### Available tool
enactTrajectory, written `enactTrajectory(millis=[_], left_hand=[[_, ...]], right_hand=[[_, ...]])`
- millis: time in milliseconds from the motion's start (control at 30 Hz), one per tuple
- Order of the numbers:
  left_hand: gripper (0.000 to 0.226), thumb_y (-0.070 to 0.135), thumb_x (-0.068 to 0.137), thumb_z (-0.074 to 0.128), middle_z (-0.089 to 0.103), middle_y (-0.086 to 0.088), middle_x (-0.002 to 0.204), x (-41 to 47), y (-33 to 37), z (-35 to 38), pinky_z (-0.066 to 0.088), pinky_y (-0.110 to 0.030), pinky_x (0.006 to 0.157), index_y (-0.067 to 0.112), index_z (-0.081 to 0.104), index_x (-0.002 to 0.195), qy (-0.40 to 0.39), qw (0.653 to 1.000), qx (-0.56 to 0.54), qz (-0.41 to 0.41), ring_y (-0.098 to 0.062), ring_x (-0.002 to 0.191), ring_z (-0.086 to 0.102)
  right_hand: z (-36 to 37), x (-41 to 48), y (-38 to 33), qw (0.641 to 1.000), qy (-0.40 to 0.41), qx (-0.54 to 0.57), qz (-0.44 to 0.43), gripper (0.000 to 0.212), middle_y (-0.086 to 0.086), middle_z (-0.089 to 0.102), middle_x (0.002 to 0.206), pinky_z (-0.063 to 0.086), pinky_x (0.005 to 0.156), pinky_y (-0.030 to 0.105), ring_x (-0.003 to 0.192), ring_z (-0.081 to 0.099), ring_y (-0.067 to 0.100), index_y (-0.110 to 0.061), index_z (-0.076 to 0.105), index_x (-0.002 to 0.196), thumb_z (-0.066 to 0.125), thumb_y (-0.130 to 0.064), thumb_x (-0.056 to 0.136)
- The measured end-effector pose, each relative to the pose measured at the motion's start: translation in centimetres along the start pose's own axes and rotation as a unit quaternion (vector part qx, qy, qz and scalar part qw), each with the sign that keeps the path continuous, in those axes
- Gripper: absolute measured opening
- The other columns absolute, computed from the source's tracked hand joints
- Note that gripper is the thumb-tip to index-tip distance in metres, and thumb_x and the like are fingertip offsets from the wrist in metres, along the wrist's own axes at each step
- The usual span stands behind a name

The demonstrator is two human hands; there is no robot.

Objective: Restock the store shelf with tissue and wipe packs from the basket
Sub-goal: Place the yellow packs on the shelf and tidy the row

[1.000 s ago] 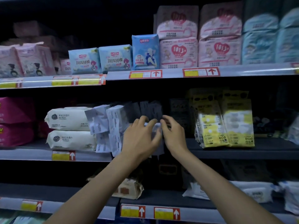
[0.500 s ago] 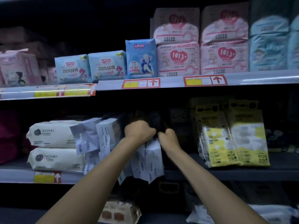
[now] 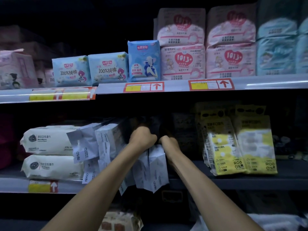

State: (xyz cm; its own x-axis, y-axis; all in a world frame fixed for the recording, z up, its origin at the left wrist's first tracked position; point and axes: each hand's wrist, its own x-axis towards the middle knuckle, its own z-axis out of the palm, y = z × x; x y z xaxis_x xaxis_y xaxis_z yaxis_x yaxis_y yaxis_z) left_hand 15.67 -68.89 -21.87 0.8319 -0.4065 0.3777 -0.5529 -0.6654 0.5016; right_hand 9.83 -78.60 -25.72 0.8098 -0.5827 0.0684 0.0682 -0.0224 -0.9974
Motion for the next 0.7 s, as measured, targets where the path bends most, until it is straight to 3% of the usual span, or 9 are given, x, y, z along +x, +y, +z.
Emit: enactTrajectory(millis=[100, 167, 267, 300, 367, 433, 500, 567, 700], left_hand=[[0.034, 0.022, 0.09, 0.064, 0.056, -0.005, 0.064, -1.0, 0.4, -0.2, 0.037, -0.029, 0.054, 0.012, 0.05, 0.06, -0.008, 1.0, 0.011, -0.005, -0.024, 0.063, 0.056], [0.031, 0.035, 0.091, 0.064, 0.066, -0.009, 0.086, -2.3, 0.6, -0.8, 0.049, -0.032, 0.065, 0.013, 0.056, 0.071, -0.011, 0.999, 0.034, 0.002, -0.03, 0.082, 0.066], [0.043, 0.055, 0.098, 0.048, 0.048, -0.009, 0.132, -5.2, 0.0, -1.2, 0.048, -0.047, 0.099, 0.019, 0.058, 0.12, 0.001, 0.993, 0.113, 0.033, -0.035, 0.122, 0.054], [0.048, 0.054, 0.1, 0.043, 0.042, -0.008, 0.141, -6.3, -0.3, -1.1, 0.044, -0.049, 0.104, 0.024, 0.053, 0.136, 0.01, 0.99, 0.129, 0.052, -0.035, 0.13, 0.048], [0.054, 0.049, 0.102, 0.037, 0.032, -0.005, 0.159, -8.1, -0.8, -0.8, 0.038, -0.048, 0.111, 0.032, 0.043, 0.153, 0.033, 0.986, 0.137, 0.085, -0.032, 0.14, 0.041], [0.052, 0.047, 0.102, 0.034, 0.043, 0.0, 0.156, -9.3, -1.2, -0.6, 0.038, -0.045, 0.109, 0.034, 0.051, 0.149, 0.067, 0.984, 0.132, 0.102, -0.027, 0.137, 0.047], [0.055, 0.049, 0.094, 0.028, 0.063, 0.005, 0.13, -10.3, -1.7, -0.5, 0.043, -0.039, 0.096, 0.031, 0.07, 0.125, 0.1, 0.981, 0.121, 0.112, -0.022, 0.117, 0.06], [0.062, 0.049, 0.087, 0.02, 0.07, 0.008, 0.113, -11.0, -2.2, -0.1, 0.041, -0.036, 0.085, 0.027, 0.075, 0.105, 0.128, 0.976, 0.114, 0.136, -0.019, 0.102, 0.063], [0.055, 0.042, 0.093, 0.023, 0.07, 0.008, 0.105, -10.4, -3.6, 1.1, 0.042, -0.039, 0.085, 0.027, 0.074, 0.104, 0.182, 0.958, 0.149, 0.165, -0.019, 0.095, 0.062]], right_hand=[[-0.7, -0.2, -1.0, 0.997, -0.017, -0.077, -0.011, 0.012, 0.008, 0.053, 0.074, 0.034, 0.056, 0.029, 0.067, 0.05, 0.023, -0.005, 0.057, 0.083, 0.046, -0.005, 0.089], [-1.4, -0.7, -1.2, 0.995, -0.025, -0.094, -0.033, 0.012, 0.009, 0.059, 0.082, 0.04, 0.059, 0.029, 0.076, 0.057, 0.025, -0.004, 0.062, 0.094, 0.05, -0.007, 0.092], [-1.9, -1.9, -0.4, 0.993, -0.041, -0.078, -0.08, 0.015, 0.009, 0.07, 0.097, 0.055, 0.071, 0.032, 0.086, 0.067, 0.021, -0.011, 0.065, 0.106, 0.056, -0.011, 0.094], [-1.7, -2.3, 0.2, 0.991, -0.052, -0.079, -0.092, 0.03, 0.007, 0.071, 0.113, 0.059, 0.085, 0.035, 0.1, 0.069, 0.021, -0.014, 0.065, 0.121, 0.059, -0.019, 0.092], [-1.4, -3.1, 1.1, 0.99, -0.057, -0.079, -0.099, 0.066, -0.001, 0.059, 0.144, 0.05, 0.107, 0.043, 0.13, 0.058, 0.021, -0.024, 0.051, 0.148, 0.062, -0.035, 0.085], [-1.2, -5.0, 1.4, 0.99, -0.045, -0.074, -0.109, 0.072, -0.003, 0.048, 0.154, 0.044, 0.114, 0.044, 0.141, 0.048, 0.021, -0.025, 0.04, 0.156, 0.063, -0.035, 0.089], [-1.1, -7.3, 1.4, 0.991, -0.032, -0.059, -0.116, 0.068, -0.001, 0.044, 0.156, 0.041, 0.113, 0.036, 0.143, 0.043, 0.02, -0.023, 0.035, 0.159, 0.06, -0.031, 0.097], [-0.8, -8.6, 1.9, 0.99, -0.035, -0.045, -0.132, 0.06, -0.002, 0.046, 0.154, 0.037, 0.104, 0.029, 0.138, 0.044, 0.015, -0.022, 0.035, 0.158, 0.055, -0.029, 0.102], [1.1, -9.2, 3.0, 0.987, 0.004, -0.014, -0.159, 0.053, -0.016, 0.05, 0.134, 0.037, 0.099, 0.027, 0.118, 0.049, 0.004, -0.027, 0.03, 0.16, 0.044, -0.033, 0.108]])
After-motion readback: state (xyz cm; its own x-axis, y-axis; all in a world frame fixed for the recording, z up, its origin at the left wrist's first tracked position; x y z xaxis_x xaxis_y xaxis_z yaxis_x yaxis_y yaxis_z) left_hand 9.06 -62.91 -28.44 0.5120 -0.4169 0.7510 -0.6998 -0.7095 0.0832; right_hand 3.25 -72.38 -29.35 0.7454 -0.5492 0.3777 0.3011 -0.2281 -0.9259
